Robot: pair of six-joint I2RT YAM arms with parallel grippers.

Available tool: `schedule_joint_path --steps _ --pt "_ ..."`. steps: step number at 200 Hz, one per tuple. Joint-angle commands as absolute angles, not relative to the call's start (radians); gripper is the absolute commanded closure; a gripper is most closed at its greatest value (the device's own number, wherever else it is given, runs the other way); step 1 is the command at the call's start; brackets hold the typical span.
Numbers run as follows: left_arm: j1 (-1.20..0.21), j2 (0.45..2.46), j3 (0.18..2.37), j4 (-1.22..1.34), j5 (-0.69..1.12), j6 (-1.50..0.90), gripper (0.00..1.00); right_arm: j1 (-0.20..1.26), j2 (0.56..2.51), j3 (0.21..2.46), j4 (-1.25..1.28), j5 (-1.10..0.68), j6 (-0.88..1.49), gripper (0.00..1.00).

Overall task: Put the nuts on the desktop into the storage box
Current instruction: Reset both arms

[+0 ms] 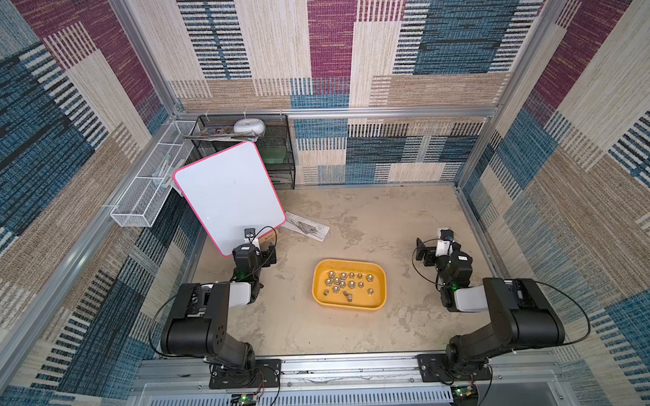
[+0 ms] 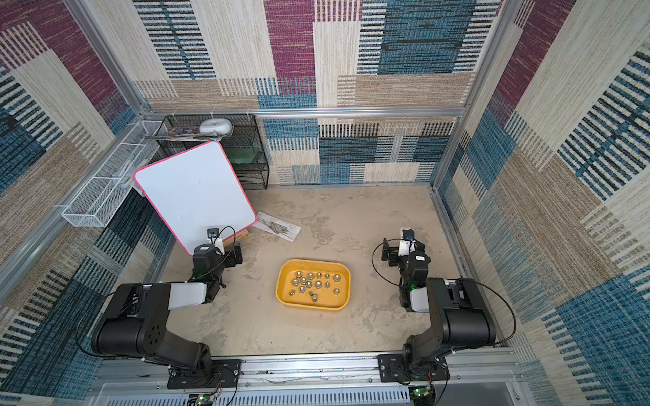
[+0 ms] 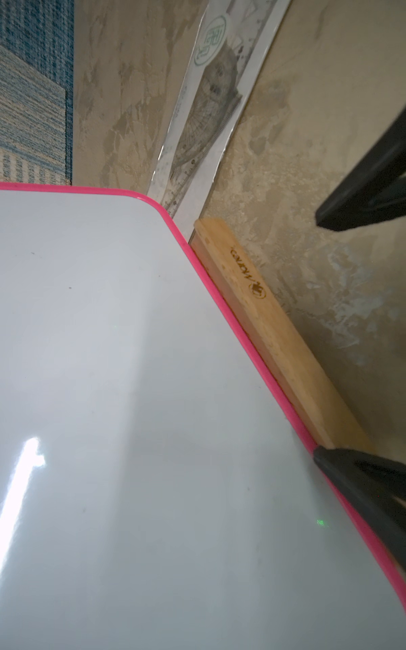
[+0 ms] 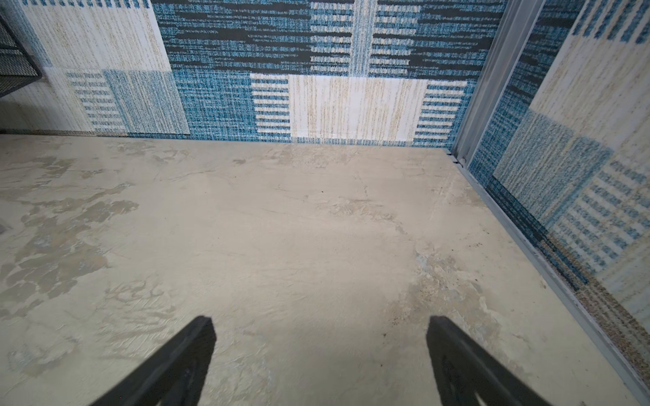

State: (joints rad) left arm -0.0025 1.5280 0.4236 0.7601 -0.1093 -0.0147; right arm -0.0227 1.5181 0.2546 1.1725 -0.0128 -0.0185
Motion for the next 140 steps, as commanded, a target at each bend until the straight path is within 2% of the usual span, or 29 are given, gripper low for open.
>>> schedule_joint_path --steps 1,35,62,99,117,140 --pt "-0.002 1.527 0.425 0.784 -0.106 -0.006 0.00 -0.023 1.514 0.261 1.187 -0.021 -0.022 0.01" --pt "-0.002 1.527 0.425 0.785 -0.106 -0.006 0.00 -0.024 1.514 0.261 1.188 -0.019 -0.020 0.01" --pt "-0.002 1.527 0.425 0.785 -0.107 -0.006 0.00 -0.022 1.509 0.250 1.202 0.141 0.041 0.01" --pt "-0.002 1.528 0.426 0.784 -0.107 -0.006 0.00 -0.020 1.508 0.252 1.197 0.144 0.038 0.01" --pt "-0.002 1.527 0.425 0.785 -0.106 -0.006 0.00 -0.023 1.519 0.269 1.178 -0.019 -0.023 0.01" --pt "-0.002 1.528 0.425 0.785 -0.106 -0.006 0.00 -0.031 1.505 0.245 1.204 -0.106 -0.050 0.01"
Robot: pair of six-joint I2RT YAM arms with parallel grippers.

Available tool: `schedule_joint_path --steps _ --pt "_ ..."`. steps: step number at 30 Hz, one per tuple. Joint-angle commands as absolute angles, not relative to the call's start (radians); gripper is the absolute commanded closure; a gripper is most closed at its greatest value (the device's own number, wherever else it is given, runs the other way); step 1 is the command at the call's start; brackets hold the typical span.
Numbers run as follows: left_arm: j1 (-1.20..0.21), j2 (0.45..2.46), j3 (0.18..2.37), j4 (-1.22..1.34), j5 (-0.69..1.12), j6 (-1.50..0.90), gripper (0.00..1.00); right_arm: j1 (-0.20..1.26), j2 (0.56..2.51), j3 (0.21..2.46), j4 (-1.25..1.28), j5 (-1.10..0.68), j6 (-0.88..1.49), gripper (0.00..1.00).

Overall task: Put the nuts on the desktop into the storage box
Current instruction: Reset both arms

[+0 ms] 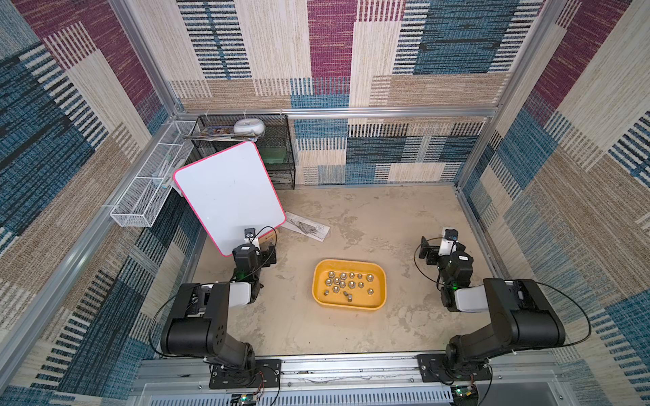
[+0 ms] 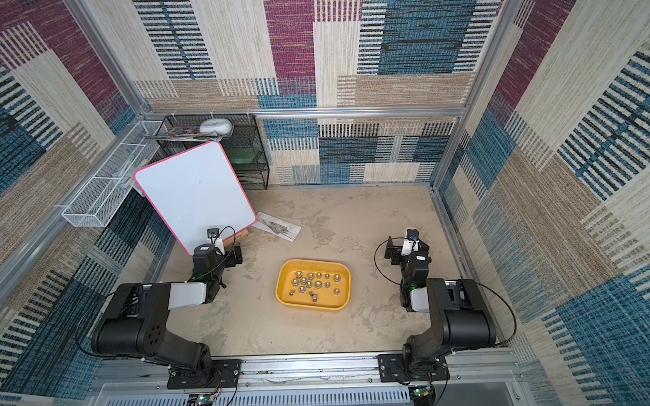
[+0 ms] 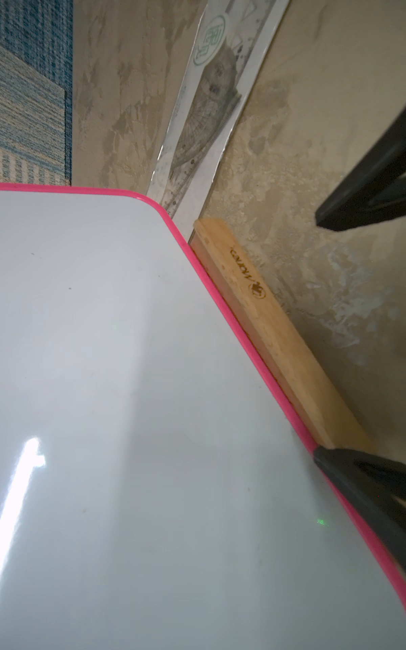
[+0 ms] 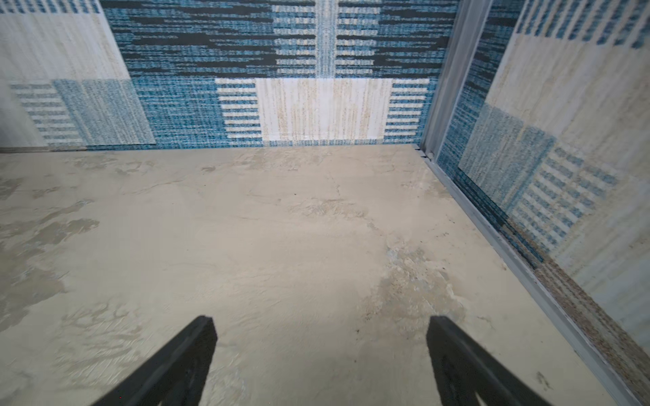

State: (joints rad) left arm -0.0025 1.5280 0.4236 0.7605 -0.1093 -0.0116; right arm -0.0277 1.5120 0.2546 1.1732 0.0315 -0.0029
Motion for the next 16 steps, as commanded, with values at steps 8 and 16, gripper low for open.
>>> schedule_joint_path --steps 8,16 --pt "-0.002 1.528 0.425 0.784 -0.107 -0.006 0.00 -0.033 1.516 0.267 1.176 -0.017 -0.010 0.01" --pt "-0.002 1.526 0.425 0.784 -0.106 -0.006 0.00 -0.032 1.516 0.267 1.176 -0.017 -0.009 0.01"
